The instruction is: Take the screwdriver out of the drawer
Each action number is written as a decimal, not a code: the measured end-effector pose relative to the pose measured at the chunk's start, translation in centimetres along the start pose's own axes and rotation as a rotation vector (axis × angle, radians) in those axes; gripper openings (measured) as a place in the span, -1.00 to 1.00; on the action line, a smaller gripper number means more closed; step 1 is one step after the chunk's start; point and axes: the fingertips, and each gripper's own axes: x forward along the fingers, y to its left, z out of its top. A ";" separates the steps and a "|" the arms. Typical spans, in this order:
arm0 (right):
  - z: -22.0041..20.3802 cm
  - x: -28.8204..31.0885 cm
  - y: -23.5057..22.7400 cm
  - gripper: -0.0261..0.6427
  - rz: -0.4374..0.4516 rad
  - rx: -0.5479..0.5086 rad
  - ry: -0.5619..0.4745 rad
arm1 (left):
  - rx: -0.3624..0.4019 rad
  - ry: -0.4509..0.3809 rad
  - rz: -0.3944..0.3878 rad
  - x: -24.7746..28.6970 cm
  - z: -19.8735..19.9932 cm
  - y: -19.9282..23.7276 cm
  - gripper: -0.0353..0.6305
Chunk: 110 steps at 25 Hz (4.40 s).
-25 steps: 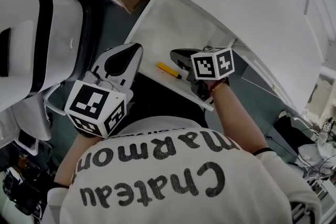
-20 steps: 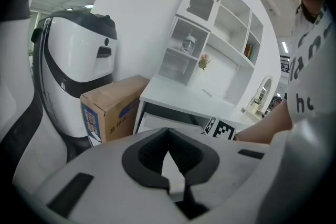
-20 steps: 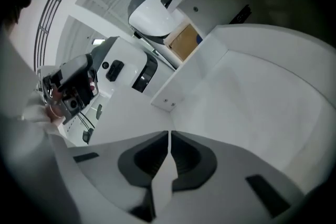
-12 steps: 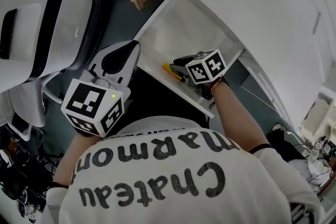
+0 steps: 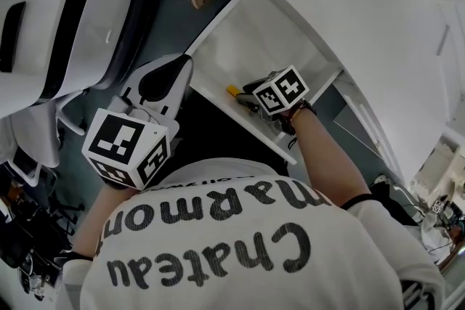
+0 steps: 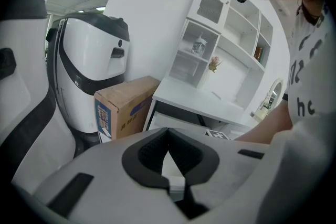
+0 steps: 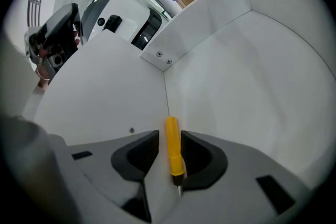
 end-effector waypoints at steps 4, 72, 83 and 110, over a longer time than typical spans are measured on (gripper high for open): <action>0.1 0.4 -0.1 -0.53 0.001 0.006 0.008 | -0.004 0.004 0.005 0.0 -0.2 0.2 -0.82; -0.3 -2.5 0.8 -0.68 -0.242 -0.039 -0.079 | 0.055 -0.088 0.037 -5.4 2.4 -1.6 -0.82; 1.6 -7.0 2.5 -0.68 -0.332 -0.008 -0.214 | 0.089 -0.155 0.004 -7.5 5.5 -2.0 -0.82; 7.2 -18.2 13.6 -0.68 -0.635 0.000 -0.642 | 0.178 -0.259 -0.203 -10.8 9.4 -5.4 -0.82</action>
